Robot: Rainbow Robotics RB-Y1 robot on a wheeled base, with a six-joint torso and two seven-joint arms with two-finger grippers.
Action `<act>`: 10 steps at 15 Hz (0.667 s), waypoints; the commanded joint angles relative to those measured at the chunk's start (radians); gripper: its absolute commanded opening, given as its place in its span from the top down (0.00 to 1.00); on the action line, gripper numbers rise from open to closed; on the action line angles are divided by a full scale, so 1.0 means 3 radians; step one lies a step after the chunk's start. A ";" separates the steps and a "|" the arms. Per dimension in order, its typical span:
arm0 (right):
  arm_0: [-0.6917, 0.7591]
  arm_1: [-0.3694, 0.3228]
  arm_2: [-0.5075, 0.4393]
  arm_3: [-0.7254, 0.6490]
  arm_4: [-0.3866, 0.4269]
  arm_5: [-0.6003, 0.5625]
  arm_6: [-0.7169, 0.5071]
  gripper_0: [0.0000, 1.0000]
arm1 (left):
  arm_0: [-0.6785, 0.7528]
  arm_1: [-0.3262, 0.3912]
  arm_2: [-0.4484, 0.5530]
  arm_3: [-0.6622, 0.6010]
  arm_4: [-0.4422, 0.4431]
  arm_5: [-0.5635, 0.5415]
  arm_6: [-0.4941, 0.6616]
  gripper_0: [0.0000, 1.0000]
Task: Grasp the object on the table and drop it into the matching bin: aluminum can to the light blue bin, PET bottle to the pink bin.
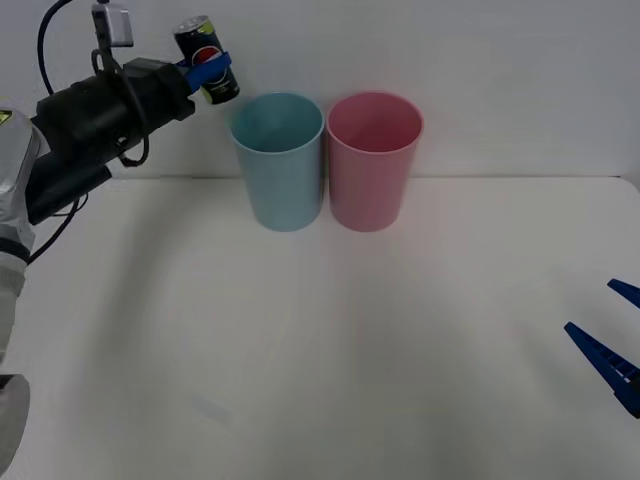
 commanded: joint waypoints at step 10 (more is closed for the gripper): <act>0.0000 0.0000 0.0000 0.0000 0.0000 0.0000 0.0000 0.00 | -0.0613 -0.0573 0.0126 0.0694 -0.0701 0.0252 -0.0383 0.96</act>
